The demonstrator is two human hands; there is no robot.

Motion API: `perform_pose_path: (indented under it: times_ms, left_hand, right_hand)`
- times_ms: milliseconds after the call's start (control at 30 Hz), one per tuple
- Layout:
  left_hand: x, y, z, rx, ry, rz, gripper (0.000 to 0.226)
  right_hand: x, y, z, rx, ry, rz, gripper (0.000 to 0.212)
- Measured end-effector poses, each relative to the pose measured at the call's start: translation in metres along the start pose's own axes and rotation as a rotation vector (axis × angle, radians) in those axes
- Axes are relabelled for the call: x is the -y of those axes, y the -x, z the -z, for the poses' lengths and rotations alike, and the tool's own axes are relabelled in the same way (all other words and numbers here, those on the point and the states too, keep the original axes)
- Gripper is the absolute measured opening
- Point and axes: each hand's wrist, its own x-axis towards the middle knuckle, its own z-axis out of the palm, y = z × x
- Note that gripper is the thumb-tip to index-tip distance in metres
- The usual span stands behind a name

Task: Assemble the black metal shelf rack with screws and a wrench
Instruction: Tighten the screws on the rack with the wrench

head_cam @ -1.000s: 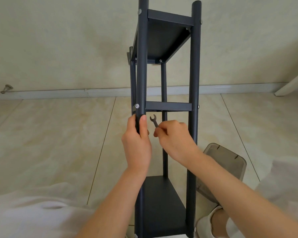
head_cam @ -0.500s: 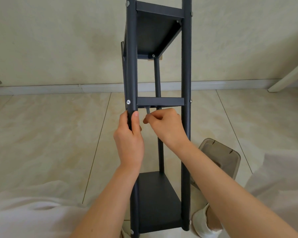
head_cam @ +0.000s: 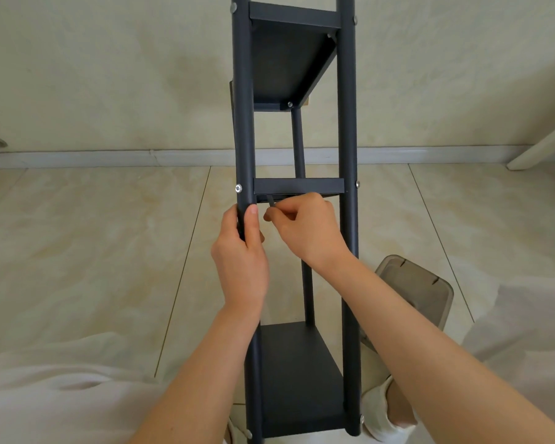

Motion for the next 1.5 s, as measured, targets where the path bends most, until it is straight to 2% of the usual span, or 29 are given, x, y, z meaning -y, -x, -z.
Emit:
perform_pose_path:
  times_ms: [267, 467, 700, 867, 1133, 1333, 1500]
  left_hand:
    - [-0.002, 0.001, -0.001, -0.003, 0.026, 0.033, 0.031]
    - [-0.002, 0.0, -0.003, -0.004, 0.049, 0.05, 0.027]
    - [-0.002, 0.0, -0.001, -0.017, 0.099, 0.074, 0.03]
    - [-0.005, 0.0, 0.003, -0.028, 0.121, 0.059, 0.03]
    - [-0.005, -0.006, 0.006, -0.007, 0.148, 0.058, 0.031]
    - [-0.002, -0.006, 0.007, 0.004, 0.14, 0.046, 0.031]
    - [-0.003, -0.004, 0.006, 0.026, 0.148, 0.037, 0.034]
  right_hand:
    - [-0.007, 0.0, -0.009, -0.006, -0.013, 0.068, 0.027]
    - [-0.017, -0.002, -0.019, -0.121, -0.026, 0.117, 0.02]
    - [-0.024, -0.003, -0.04, -0.318, 0.02, 0.296, 0.013]
    - [-0.022, -0.006, -0.048, -0.379, -0.011, 0.346, 0.009]
    - [-0.017, -0.01, -0.05, -0.316, -0.117, 0.306, 0.013]
    - [-0.019, 0.003, -0.039, -0.111, -0.19, 0.116, 0.02]
    - [-0.021, 0.019, -0.021, -0.042, -0.249, -0.014, 0.021]
